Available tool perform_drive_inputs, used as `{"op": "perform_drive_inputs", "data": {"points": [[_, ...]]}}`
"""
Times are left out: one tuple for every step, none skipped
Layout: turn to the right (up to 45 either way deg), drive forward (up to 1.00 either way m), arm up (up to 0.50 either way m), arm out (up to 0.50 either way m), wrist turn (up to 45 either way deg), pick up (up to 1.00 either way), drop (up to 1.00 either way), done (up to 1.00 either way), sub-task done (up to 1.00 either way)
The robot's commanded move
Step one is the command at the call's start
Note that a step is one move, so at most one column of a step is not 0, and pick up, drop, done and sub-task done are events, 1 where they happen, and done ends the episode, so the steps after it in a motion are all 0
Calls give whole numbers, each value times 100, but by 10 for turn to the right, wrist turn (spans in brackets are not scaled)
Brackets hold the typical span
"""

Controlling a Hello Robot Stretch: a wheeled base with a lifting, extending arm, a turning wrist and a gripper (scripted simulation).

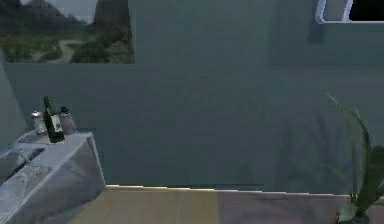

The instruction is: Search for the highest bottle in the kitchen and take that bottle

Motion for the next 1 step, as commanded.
{"op": "perform_drive_inputs", "data": {"points": [[-30,0,0,0,0,0,0,0,0]]}}
